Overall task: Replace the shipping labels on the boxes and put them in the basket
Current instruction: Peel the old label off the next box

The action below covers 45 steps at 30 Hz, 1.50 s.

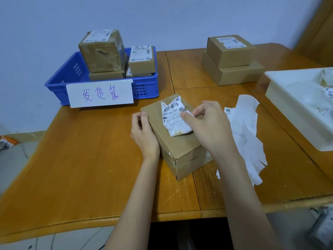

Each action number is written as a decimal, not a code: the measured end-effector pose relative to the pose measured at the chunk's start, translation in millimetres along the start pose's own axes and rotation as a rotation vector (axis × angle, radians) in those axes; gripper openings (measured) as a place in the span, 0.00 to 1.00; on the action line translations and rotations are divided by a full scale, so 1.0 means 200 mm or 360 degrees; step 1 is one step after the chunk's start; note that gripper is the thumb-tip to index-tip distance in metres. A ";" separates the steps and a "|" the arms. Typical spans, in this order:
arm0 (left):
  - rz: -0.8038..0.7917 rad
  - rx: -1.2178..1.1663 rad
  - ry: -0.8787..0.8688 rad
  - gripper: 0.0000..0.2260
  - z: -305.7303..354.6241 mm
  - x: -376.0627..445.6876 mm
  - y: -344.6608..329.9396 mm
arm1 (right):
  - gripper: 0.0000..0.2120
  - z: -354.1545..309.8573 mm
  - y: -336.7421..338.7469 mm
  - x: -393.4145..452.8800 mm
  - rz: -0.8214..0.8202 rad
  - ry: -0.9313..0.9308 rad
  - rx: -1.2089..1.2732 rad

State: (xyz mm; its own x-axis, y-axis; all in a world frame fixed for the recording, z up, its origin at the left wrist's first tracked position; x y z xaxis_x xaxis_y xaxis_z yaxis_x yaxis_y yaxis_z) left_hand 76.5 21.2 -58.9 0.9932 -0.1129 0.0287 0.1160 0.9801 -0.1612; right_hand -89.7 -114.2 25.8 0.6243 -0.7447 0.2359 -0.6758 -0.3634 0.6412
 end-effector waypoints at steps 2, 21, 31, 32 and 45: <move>0.0001 0.0006 -0.0008 0.10 0.01 -0.01 0.00 | 0.17 0.00 -0.02 0.03 -0.0083 -0.0021 -0.0121; -0.0014 0.0006 -0.0024 0.11 0.00 0.00 -0.01 | 0.06 0.00 -0.04 0.05 -0.0007 0.0069 -0.0085; -0.0028 0.0031 -0.0028 0.10 0.01 0.00 -0.02 | 0.04 0.03 -0.05 0.05 -0.0023 0.0128 -0.0046; -0.0027 0.0032 -0.0028 0.10 0.01 0.00 -0.02 | 0.04 0.03 -0.05 0.05 -0.0038 0.0126 -0.0025; -0.0044 0.0035 -0.0013 0.12 -0.02 0.02 -0.01 | 0.07 0.04 0.02 0.01 0.0100 0.0126 0.0054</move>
State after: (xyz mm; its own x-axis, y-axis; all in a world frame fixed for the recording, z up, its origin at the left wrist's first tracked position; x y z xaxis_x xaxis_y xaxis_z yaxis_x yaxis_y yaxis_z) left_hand 79.5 17.5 -62.0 0.9895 -0.1384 0.0410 0.1428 0.9800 -0.1387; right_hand -93.7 -121.4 23.3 0.6085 -0.7204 0.3328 -0.7265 -0.3370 0.5988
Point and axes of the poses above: each hand's wrist, its own x-axis towards the middle knuckle, its own y-axis out of the back of the hand, z = x × y, the point moved 10 cm from there along x, towards the middle knuckle, and after that the axes turned 8 degrees about y, right-handed, at the moved point
